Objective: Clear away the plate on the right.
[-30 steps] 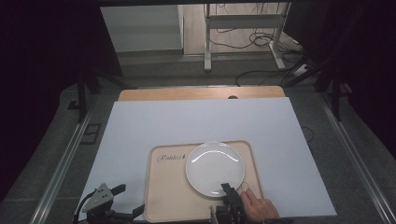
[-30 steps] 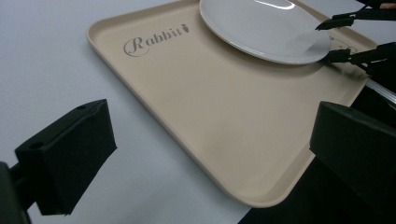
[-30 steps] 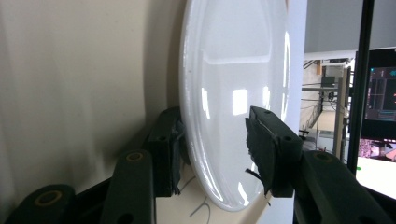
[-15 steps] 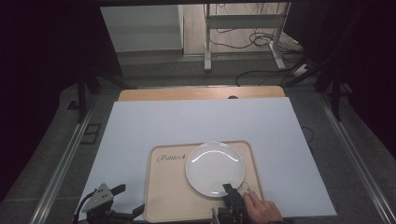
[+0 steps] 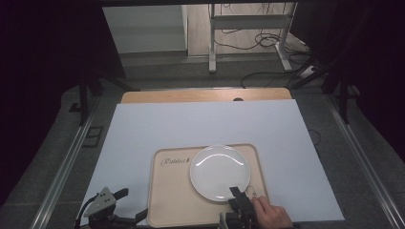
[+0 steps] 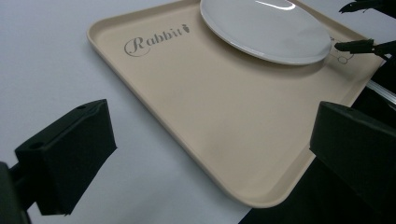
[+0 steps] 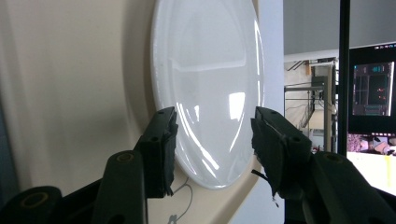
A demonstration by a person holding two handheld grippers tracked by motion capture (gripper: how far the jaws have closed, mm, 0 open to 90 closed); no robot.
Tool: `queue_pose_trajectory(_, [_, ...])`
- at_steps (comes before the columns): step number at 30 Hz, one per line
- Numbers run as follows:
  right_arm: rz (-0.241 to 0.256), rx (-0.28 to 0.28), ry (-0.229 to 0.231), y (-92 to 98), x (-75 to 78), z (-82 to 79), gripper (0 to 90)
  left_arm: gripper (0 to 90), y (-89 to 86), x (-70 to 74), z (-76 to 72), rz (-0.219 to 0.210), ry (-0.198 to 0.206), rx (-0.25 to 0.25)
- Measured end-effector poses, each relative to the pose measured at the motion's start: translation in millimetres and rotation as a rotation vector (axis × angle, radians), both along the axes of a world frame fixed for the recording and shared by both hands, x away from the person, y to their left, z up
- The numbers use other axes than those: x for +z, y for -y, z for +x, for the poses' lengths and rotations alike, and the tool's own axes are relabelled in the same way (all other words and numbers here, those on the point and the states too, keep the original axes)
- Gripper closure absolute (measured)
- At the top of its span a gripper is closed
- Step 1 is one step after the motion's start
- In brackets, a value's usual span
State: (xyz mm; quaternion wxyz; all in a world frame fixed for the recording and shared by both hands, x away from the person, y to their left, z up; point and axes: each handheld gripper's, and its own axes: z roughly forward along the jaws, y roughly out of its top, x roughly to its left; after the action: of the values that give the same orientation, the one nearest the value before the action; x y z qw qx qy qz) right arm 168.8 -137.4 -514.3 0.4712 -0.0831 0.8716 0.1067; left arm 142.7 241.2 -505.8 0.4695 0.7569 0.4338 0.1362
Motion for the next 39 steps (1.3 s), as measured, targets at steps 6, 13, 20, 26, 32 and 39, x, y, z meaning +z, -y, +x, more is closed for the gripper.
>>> queue_pose_trajectory(6, [0.017,-0.007,-0.002,1.4,0.1,2.5,45.5,0.0,-0.1,0.1,-0.1,-0.001,0.001,0.000])
queue_pose_trajectory(13, [0.057,-0.023,-0.019,4.5,2.8,7.3,40.7,0.0,-0.3,0.3,-0.4,0.003,0.005,0.002])
queue_pose_trajectory(20, [0.104,-0.043,-0.051,8.3,7.6,11.7,37.4,0.0,-0.3,0.9,-0.9,0.004,0.013,0.002])
queue_pose_trajectory(26, [0.157,-0.056,-0.087,10.5,11.2,14.8,35.9,0.0,-0.2,1.3,-1.2,0.001,0.017,0.002])
queue_pose_trajectory(32, [0.205,-0.060,-0.098,13.5,15.7,16.7,32.7,0.0,-0.5,1.9,-1.5,-0.005,0.018,0.003])
queue_pose_trajectory(39, [0.245,-0.083,-0.126,17.2,19.1,19.5,28.2,0.0,-0.4,2.1,-1.7,-0.006,0.021,0.002])
